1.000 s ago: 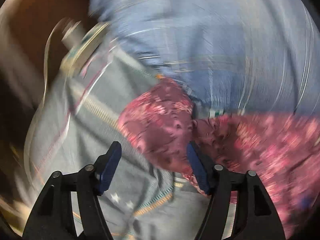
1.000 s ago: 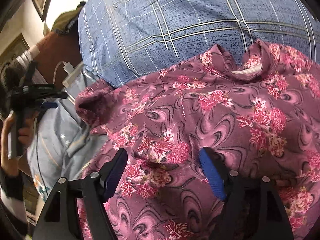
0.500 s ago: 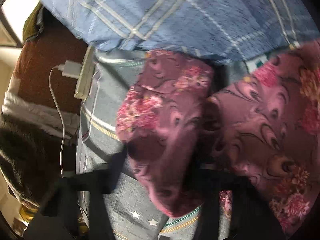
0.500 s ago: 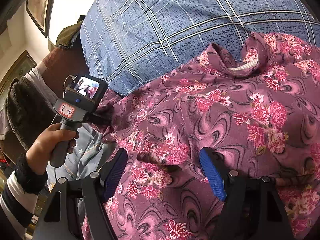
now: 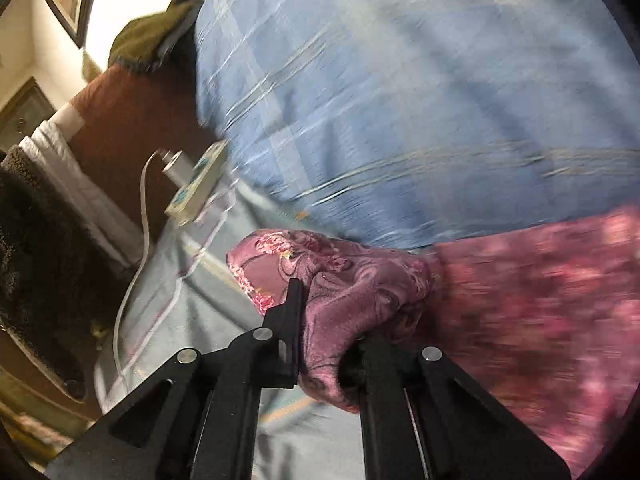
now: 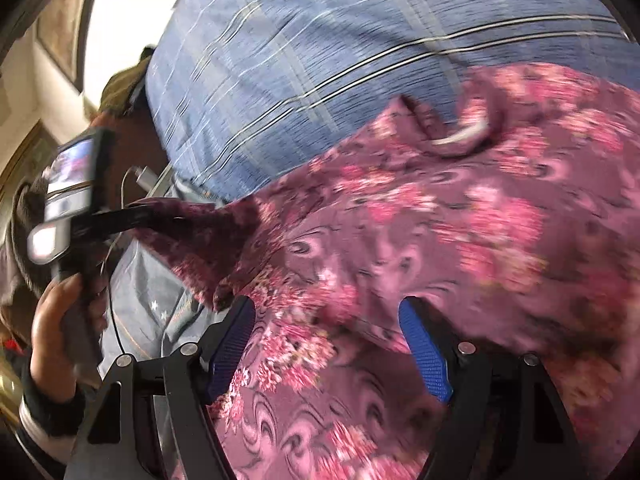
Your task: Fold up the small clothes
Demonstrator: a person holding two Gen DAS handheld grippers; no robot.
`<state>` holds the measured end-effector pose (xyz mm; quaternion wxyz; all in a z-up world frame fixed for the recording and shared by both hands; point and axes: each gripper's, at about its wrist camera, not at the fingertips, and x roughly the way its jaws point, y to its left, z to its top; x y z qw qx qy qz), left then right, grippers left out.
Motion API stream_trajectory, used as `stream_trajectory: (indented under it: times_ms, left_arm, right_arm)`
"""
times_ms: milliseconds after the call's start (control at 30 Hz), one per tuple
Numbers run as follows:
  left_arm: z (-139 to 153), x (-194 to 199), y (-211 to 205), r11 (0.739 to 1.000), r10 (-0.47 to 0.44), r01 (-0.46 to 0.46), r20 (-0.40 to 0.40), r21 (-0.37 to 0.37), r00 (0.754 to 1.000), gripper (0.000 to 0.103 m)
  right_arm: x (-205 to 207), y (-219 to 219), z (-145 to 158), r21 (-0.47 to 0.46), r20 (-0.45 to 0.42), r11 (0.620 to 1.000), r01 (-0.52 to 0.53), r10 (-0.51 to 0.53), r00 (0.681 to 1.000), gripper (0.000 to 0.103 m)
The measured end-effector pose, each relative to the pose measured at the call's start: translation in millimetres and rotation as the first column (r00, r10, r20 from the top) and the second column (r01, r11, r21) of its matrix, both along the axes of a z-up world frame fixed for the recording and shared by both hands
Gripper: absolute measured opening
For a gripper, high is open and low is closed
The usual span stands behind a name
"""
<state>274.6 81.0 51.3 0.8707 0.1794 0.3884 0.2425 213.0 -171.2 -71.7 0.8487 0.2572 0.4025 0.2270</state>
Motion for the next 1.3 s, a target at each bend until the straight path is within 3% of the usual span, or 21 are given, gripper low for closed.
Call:
stream_trajectory:
  times_ms: [167,300,400,500,567,600,667,733,800,867,900,1067,1167,1200,1267,1300]
  left_arm:
    - [26,-24,-67,0.989,-0.136,0.142,0.114,-0.050,0.984,0.005]
    - [28,-36,-120,0.967,-0.217,0.234,0.157,-0.101,0.963,0.005]
    - [14,-40,-159,0.937,-0.286,0.304,0.122,-0.170,0.950,0.005]
    - [-17,-34,-188,0.892,-0.359,0.347,0.014,-0.289,0.933,0.006]
    - [-39,-30,-198,0.845,-0.416,0.360,-0.063,-0.397,0.907,0.008]
    - [-44,-30,-201,0.833,-0.425,0.355,-0.080,-0.424,0.902,0.008]
    - [-47,-31,-196,0.796,-0.462,0.372,-0.083,-0.478,0.883,0.010]
    - [-40,-34,-179,0.746,-0.489,0.379,-0.063,-0.548,0.870,0.018]
    - [-29,-39,-147,0.651,-0.499,0.362,-0.017,-0.667,0.866,0.029]
    - [-23,-42,-115,0.575,-0.472,0.328,0.024,-0.750,0.881,0.049]
    - [-22,-44,-89,0.533,-0.432,0.299,0.049,-0.791,0.900,0.059]
    - [-41,-56,-26,0.458,-0.311,0.220,0.077,-0.862,0.947,0.059]
    - [-54,-58,-16,0.413,-0.292,0.196,0.074,-0.889,0.954,0.059]
    - [-57,-58,-13,0.379,-0.286,0.197,0.088,-0.904,0.954,0.059]
    - [-61,-59,-7,0.338,-0.274,0.200,0.107,-0.920,0.956,0.059]
    - [-61,-59,-6,0.329,-0.278,0.206,0.113,-0.922,0.954,0.059]
  right_arm:
    - [-33,-48,4,-0.055,-0.030,0.995,0.087,-0.088,0.996,0.078]
    - [-60,-81,6,-0.064,-0.050,0.989,0.132,-0.136,0.989,0.076]
    - [-76,-96,7,-0.082,-0.046,0.984,0.156,-0.160,0.986,0.076]
    - [-86,-107,8,-0.098,-0.047,0.980,0.173,-0.179,0.983,0.076]
    - [-90,-113,9,-0.101,-0.050,0.977,0.185,-0.191,0.980,0.076]
    - [-93,-117,9,-0.101,-0.049,0.976,0.195,-0.201,0.978,0.076]
    - [-95,-123,10,-0.095,-0.048,0.973,0.209,-0.214,0.976,0.078]
    - [-94,-127,12,-0.090,-0.048,0.971,0.223,-0.227,0.973,0.078]
    - [-90,-130,13,-0.084,-0.047,0.970,0.229,-0.234,0.971,0.078]
    - [-82,-128,15,-0.068,-0.046,0.970,0.232,-0.236,0.971,0.078]
    - [-77,-127,15,-0.053,-0.046,0.972,0.230,-0.233,0.971,0.078]
    - [-43,-112,7,0.051,-0.089,0.978,0.204,-0.199,0.976,0.078]
    - [-32,-104,-5,0.185,-0.162,0.960,0.210,-0.181,0.970,0.078]
    - [-30,-100,-8,0.225,-0.173,0.952,0.206,-0.169,0.970,0.078]
    - [-30,-90,-9,0.260,-0.184,0.947,0.189,-0.144,0.972,0.078]
    - [-30,-87,-10,0.266,-0.192,0.946,0.184,-0.135,0.972,0.081]
